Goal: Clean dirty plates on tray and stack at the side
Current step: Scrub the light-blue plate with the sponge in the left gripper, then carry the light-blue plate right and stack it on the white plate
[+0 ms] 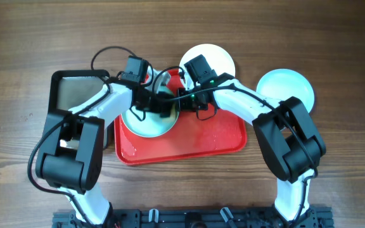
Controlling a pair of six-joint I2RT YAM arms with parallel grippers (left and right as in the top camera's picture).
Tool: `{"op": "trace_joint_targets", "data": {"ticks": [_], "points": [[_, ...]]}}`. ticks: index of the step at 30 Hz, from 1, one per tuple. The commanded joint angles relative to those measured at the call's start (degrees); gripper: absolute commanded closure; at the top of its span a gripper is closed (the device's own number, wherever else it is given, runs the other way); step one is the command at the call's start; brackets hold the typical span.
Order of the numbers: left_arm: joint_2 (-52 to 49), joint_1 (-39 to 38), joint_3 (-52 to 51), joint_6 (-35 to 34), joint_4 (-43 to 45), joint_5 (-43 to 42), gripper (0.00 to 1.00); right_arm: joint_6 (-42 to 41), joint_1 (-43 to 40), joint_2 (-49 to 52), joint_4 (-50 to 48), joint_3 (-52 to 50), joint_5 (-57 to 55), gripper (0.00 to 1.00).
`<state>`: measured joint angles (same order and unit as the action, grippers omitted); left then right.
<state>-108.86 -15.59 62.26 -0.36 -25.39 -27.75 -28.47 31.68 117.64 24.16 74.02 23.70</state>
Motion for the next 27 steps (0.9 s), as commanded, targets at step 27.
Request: {"op": "trace_joint_targets", "data": {"ticks": [27], "points": [[-0.79,11.21,31.50,-22.64,-35.60,25.79,0.96,4.52,14.45,-23.32,15.78,0.02,-56.15,0.96]]}}
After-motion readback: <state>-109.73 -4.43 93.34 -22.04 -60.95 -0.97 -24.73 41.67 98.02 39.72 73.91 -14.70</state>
